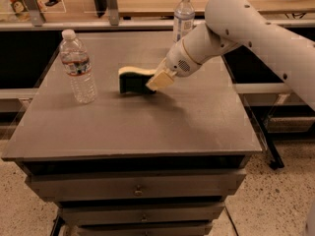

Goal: Pick sponge

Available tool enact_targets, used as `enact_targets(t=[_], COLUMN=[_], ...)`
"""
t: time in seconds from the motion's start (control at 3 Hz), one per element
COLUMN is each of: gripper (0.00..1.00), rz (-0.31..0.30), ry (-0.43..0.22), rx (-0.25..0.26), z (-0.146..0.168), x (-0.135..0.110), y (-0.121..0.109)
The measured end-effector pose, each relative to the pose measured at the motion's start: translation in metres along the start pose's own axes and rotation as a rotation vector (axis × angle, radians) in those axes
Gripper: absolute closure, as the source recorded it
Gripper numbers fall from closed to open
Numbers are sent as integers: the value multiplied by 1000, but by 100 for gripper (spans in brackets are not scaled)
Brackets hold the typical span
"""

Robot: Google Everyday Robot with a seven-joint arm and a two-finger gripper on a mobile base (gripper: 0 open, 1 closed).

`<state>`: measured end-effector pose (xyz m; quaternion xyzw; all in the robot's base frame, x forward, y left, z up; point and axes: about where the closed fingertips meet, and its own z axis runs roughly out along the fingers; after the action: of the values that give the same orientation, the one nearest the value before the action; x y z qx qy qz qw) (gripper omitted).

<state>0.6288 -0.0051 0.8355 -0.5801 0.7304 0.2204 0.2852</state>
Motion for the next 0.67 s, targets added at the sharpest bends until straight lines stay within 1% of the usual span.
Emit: enact_targets(t=[0.33, 0.67], gripper=[13, 0], rz=[0, 0], ry=[0, -32], rx=[0, 13], z=[0, -7], x=[0, 0], y=[0, 1])
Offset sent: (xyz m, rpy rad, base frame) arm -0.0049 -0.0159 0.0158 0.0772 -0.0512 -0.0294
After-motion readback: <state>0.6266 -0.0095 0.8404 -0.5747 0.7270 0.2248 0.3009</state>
